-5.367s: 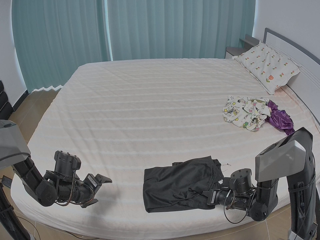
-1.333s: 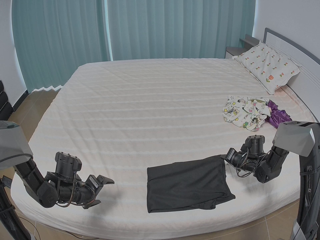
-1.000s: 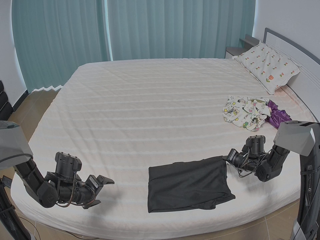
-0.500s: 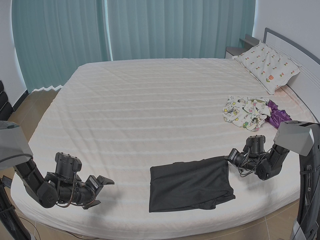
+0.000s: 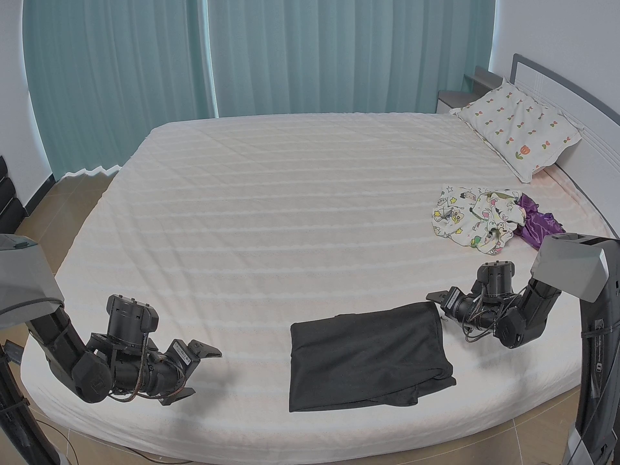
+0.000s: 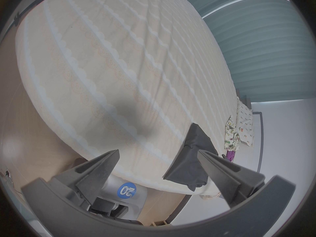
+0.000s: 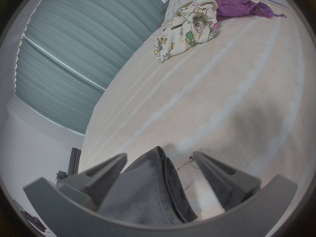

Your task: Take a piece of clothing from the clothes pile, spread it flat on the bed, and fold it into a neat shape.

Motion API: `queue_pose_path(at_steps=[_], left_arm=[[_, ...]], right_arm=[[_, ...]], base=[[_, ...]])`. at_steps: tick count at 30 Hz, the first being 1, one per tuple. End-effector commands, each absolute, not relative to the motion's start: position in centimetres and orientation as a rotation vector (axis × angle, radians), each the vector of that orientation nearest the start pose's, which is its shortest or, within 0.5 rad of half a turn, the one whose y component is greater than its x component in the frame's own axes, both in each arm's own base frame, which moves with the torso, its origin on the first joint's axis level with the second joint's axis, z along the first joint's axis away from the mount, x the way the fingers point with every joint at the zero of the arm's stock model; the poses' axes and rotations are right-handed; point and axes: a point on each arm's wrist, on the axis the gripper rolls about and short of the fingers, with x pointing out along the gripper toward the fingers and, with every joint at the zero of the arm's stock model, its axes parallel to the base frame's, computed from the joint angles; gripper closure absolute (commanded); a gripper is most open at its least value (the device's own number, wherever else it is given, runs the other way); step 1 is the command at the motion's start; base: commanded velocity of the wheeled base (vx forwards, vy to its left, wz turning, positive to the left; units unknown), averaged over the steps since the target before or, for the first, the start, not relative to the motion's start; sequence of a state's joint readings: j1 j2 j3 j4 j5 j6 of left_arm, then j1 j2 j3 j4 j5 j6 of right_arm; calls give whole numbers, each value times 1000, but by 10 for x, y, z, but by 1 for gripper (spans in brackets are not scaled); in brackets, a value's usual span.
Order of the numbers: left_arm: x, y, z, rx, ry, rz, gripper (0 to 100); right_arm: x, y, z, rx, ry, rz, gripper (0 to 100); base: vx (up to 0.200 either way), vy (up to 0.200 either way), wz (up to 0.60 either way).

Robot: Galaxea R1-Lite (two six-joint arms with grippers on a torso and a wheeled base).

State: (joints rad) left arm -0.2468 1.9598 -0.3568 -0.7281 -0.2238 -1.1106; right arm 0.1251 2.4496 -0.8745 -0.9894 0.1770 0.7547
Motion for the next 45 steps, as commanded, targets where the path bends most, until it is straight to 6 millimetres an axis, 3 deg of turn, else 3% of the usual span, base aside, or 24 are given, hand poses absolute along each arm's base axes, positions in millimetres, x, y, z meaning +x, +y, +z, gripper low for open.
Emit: queue_pose_path(at_steps=[1,7,11,16,20,40,41,45], left_arm=[[240,-67,22,-1004,1033,92,0],[239,-70,20,-993,1042,92,0],[239,-70,19,-991,1044,94,0],[239,-70,19,-990,1046,94,0],[239,-71,19,-987,1047,92,0],[239,-71,19,-987,1047,92,0],[239,-71,19,-987,1047,92,0],[239,-71,19,-987,1047,92,0]], right_arm=[[381,52,-35,740,674,58,0],[346,46,-18,734,750,145,0],[318,38,-24,631,836,252,0],[304,42,-27,588,877,304,0],[302,46,-30,578,893,314,0],[324,53,-46,581,798,341,0],[326,52,-47,582,792,338,100],[324,52,-46,595,801,311,100]], base=[[0,0,0],[0,0,0],[-150,0,0],[-200,0,0],[-200,0,0],[0,0,0],[0,0,0],[0,0,0]])
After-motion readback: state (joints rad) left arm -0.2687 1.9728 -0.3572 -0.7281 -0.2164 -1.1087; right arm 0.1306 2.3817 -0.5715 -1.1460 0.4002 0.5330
